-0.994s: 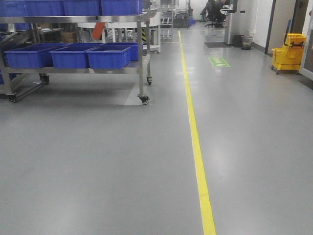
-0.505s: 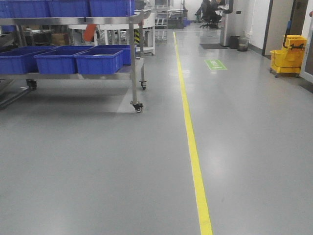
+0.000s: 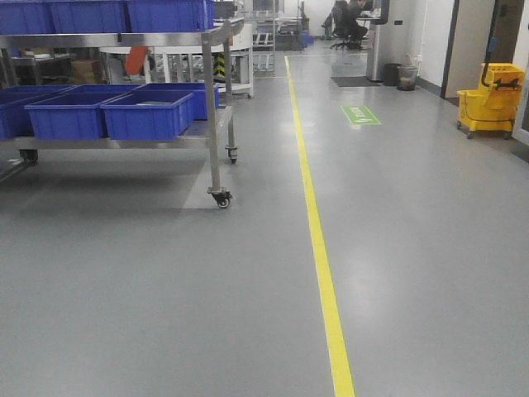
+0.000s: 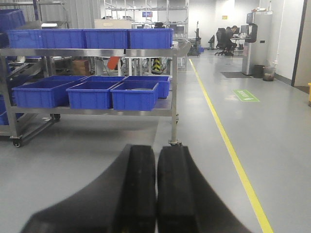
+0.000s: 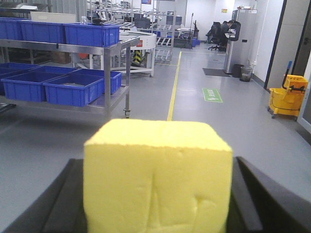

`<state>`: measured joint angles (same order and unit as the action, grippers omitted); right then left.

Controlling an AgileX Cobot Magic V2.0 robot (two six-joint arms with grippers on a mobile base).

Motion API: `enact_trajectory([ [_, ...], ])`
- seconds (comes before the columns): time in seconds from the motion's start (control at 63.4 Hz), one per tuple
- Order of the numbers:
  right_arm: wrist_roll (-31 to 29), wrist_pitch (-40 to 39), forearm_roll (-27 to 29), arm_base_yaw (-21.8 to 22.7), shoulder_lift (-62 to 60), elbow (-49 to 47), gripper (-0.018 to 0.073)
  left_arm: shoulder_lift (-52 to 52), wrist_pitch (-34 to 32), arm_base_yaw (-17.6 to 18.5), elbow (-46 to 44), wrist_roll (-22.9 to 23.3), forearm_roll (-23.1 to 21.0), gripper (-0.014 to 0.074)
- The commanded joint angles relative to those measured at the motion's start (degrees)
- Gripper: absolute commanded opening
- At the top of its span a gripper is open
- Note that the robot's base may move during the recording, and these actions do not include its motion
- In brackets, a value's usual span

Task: Place yellow foam block on left shelf second layer
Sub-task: 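Drive the base away from the table holding the cube, then turn the base and drive along the aisle of bin shelves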

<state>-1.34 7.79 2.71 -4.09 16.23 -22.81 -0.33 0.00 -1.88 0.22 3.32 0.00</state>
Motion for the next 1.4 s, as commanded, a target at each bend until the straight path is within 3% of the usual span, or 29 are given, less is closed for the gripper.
enact_trajectory([
  [0.0, -0.52, -4.99, 0.06, 0.37, 0.40, -1.64, 0.0529, -1.21, -4.70, -0.07, 1.63, 0.19, -0.32, 0.0124],
  [1.389, -0.52, -4.99, 0.06, 0.37, 0.40, -1.64, 0.0529, -1.10, -4.70, -0.07, 1.63, 0.19, -0.32, 0.0124],
])
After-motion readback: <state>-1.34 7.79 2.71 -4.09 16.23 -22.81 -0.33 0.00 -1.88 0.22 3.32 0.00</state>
